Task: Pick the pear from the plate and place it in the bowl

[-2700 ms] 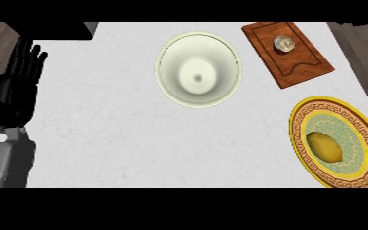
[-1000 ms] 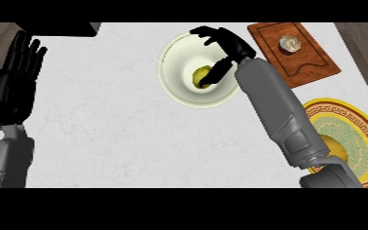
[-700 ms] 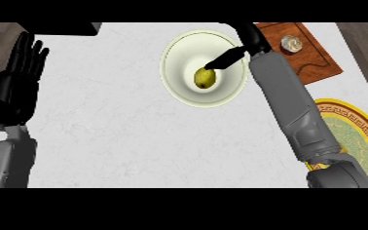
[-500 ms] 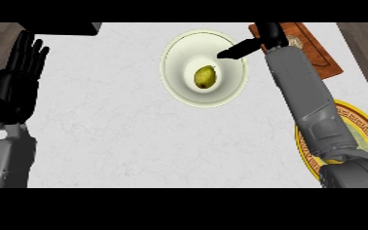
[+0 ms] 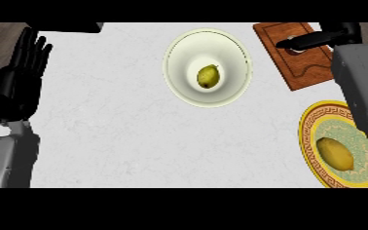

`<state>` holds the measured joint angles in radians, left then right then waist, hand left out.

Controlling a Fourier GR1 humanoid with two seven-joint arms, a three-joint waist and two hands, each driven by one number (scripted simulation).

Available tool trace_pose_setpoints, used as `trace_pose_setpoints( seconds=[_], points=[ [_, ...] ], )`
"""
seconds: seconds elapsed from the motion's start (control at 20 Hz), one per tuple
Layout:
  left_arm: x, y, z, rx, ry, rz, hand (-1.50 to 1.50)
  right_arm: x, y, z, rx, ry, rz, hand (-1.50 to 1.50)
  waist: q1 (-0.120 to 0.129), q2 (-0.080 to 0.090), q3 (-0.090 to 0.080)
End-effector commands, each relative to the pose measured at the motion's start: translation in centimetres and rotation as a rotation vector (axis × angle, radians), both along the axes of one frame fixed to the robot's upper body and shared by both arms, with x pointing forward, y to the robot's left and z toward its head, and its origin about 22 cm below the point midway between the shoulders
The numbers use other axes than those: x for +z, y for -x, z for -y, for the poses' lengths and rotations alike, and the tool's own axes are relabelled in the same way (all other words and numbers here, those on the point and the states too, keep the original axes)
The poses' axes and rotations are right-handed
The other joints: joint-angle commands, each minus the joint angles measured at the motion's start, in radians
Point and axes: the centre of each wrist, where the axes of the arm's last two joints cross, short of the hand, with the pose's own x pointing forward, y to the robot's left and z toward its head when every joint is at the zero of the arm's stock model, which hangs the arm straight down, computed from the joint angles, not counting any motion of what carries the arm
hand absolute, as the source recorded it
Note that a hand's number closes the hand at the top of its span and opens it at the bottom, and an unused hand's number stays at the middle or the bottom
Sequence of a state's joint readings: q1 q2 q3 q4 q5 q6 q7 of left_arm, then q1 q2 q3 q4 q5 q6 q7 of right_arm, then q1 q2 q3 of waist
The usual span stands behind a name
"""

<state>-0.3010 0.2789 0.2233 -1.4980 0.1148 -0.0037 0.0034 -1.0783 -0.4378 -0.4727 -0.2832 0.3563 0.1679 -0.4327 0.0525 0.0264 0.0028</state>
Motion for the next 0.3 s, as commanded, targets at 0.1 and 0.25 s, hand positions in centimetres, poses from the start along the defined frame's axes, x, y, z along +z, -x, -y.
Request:
trace_pose_setpoints(
  seconds=[0.1,0.25],
  points=[
    [0.5,-0.6,1.1,-0.021,0.012,0.009,0.0,0.8,2.5,7.3,-0.005,-0.046,0.004,-1.5,0.014,0.01,0.002],
    [0.7,-0.3,0.9,-0.037,0.001,0.008,0.0,-0.2,3.5,8.7,-0.016,-0.039,0.02,-1.5,0.032,0.017,0.004]
  ],
)
